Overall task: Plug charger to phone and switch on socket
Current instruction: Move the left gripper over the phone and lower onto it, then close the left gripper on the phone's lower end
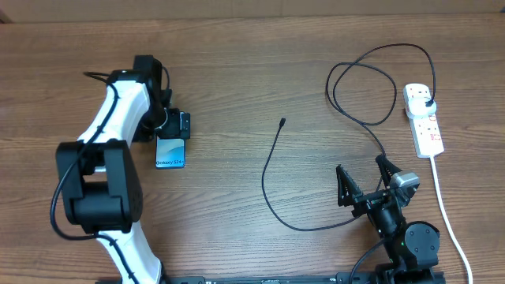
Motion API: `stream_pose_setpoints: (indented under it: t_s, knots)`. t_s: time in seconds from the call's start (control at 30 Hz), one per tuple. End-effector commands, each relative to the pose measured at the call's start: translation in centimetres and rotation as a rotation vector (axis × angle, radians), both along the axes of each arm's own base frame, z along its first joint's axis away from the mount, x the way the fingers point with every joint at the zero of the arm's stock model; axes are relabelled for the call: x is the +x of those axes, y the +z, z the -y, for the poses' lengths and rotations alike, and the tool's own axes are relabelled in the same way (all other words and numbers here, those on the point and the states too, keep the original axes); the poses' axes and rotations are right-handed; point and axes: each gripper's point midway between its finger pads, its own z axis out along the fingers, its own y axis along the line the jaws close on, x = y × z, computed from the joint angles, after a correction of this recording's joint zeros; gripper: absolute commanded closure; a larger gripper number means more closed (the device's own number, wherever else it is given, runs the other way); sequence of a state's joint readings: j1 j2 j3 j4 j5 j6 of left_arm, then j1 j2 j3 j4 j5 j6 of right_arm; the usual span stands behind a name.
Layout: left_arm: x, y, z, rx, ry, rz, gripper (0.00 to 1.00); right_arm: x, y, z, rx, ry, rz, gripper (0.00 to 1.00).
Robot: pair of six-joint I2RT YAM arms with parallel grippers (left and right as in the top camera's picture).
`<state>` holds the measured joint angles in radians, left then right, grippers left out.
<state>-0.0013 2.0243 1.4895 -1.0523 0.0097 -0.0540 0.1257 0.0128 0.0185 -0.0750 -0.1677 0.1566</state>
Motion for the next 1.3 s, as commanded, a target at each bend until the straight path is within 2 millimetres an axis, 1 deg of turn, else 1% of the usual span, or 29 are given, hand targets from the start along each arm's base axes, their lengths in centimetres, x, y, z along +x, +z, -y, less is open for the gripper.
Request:
stream_pose_setpoints:
  t_s: [0.0,0.07,0.3,0.43,0.67,0.93,1.27]
  knots:
    - [0.5,-1.0,0.6,0.014,-0.009,-0.011,0.00,0.1,-0.2,0.2,-0.001,-0.013,0.005,0.00]
    - [0.6,-1.3,0.8,0.014,-0.005,-0.010,0.00,0.1,-0.2,0.2,-0.001,-0.013,0.005,0.00]
    - [1.0,-1.4,0.6,0.022,0.008,0.005,0.01,0.1,-0.2,0.2,-0.001,-0.013,0.005,0.00]
    - [1.0,-1.4,-0.2,0.070,0.023,0.005,0.00,0.1,-0.2,0.2,-0.001,-0.013,0.005,0.00]
    - [1.2,-1.6,-0.3,0.072,0.022,0.015,0.00,0.1,-0.2,0.2,-0.001,-0.013,0.005,0.00]
    - [1.2,-2.6,-0.2,0.067,0.022,0.032,0.01,0.1,-0.2,0.2,-0.001,-0.013,0.005,0.00]
    - [0.4,-4.0,-0.1,0.061,0.022,0.024,0.00,0.1,-0.2,0.2,-0.001,-0.013,0.005,0.00]
